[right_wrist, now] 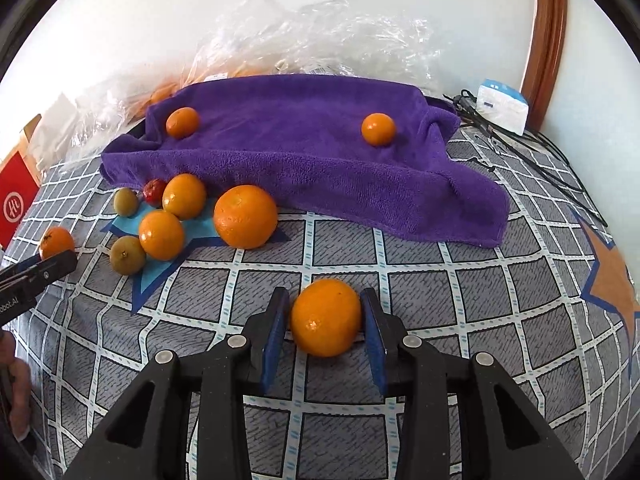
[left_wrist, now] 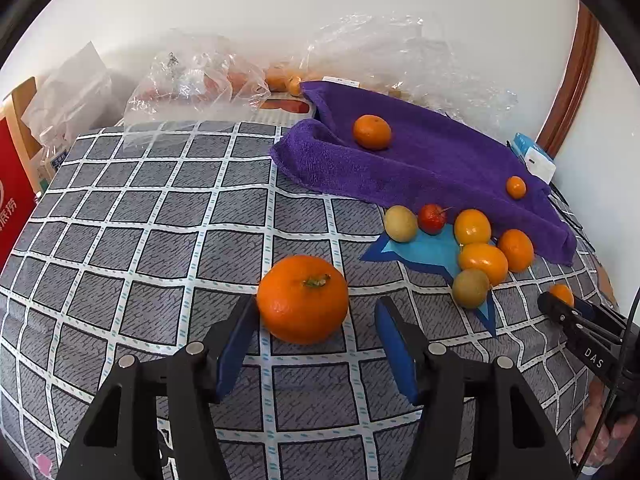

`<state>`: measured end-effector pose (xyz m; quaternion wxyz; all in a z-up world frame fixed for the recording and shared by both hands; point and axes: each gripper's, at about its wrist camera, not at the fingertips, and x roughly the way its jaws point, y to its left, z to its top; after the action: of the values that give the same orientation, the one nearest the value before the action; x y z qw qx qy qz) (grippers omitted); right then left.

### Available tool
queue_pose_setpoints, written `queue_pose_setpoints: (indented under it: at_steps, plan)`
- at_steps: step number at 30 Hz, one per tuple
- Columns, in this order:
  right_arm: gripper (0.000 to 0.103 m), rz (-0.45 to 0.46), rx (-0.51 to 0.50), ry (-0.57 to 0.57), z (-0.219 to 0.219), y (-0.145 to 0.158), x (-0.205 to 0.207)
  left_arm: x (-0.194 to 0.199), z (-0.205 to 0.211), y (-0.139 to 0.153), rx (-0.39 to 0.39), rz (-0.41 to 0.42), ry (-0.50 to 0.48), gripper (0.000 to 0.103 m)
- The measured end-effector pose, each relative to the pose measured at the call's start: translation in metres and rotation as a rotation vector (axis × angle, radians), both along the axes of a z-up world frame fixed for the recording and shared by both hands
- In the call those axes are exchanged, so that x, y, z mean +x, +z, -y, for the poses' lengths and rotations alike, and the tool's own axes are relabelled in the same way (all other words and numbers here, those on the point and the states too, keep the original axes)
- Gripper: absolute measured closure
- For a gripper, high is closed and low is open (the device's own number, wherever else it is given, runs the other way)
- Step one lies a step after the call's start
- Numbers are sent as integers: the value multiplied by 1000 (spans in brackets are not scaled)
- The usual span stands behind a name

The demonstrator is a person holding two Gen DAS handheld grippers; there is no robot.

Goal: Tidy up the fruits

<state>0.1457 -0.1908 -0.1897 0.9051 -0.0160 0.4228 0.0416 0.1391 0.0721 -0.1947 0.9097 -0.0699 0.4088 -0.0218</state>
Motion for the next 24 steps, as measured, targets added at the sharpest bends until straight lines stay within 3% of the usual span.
queue_pose_setpoints:
  at_steps: [6, 10, 17, 24]
  plan:
    - [66, -1, 10, -14, 1, 0, -1, 0, 6, 0, 39, -10, -35, 37]
    - [66, 7, -13, -15, -2, 0, -3, -1, 6, 0, 13, -3, -35, 37]
    - [70, 8, 13, -22, 4, 1, -4, -2, -14, -1, -126, 28, 11, 62]
    - [71, 12, 13, -22, 3, 1, -4, -4, -14, 1, -135, 48, 9, 62]
